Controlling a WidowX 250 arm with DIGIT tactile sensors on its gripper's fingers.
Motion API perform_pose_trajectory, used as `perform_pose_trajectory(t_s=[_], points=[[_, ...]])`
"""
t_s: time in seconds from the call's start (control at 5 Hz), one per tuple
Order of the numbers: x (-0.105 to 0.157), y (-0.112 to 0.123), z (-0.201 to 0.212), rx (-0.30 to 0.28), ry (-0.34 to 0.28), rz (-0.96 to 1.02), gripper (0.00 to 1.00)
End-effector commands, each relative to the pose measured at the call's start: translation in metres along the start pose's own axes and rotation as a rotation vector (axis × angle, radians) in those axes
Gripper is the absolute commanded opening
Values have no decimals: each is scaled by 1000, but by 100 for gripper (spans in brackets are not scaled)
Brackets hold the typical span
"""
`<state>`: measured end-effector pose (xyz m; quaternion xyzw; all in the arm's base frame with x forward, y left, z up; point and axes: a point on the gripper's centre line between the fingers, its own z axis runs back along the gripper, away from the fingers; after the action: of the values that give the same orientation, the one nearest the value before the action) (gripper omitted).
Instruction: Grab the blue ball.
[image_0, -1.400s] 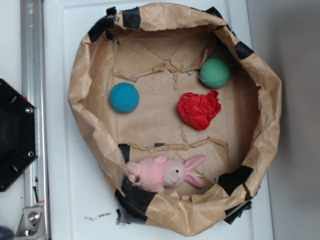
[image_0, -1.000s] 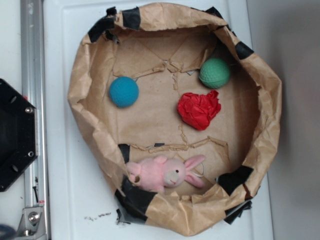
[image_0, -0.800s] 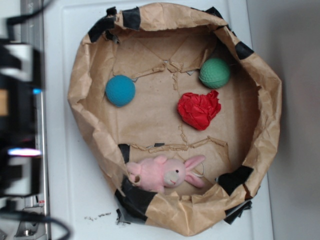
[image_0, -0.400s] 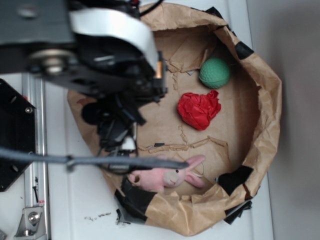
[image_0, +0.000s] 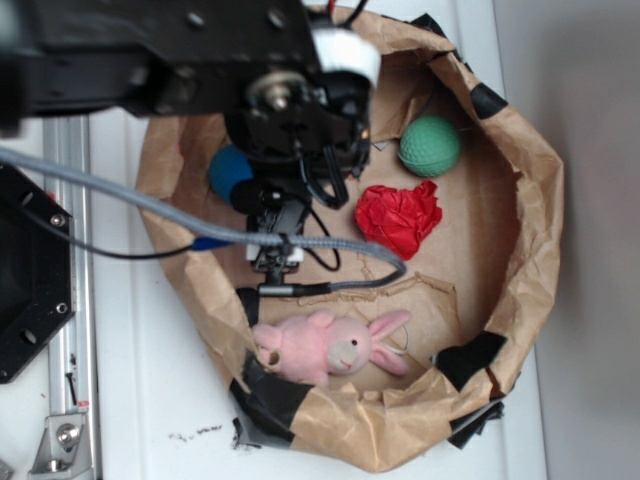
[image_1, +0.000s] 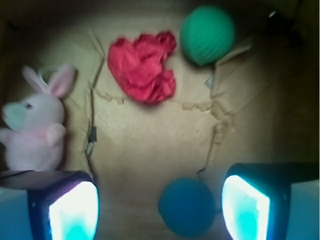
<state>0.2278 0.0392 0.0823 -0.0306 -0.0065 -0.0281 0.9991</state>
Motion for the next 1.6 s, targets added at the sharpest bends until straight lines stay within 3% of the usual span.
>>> perform_pose_trajectory(t_s=[0.0, 0.2, 0.4, 0.8, 1.0, 1.4], points=[[-19, -1, -21, 31, -9, -64, 100], [-17, 0, -36, 29, -79, -58, 100], [-21, 16, -51, 46, -78, -33, 100], [-33, 39, -62, 82, -15, 37, 100], [-30, 43, -63, 93, -17, 55, 0], [-31, 42, -69, 125, -1, 50, 0]])
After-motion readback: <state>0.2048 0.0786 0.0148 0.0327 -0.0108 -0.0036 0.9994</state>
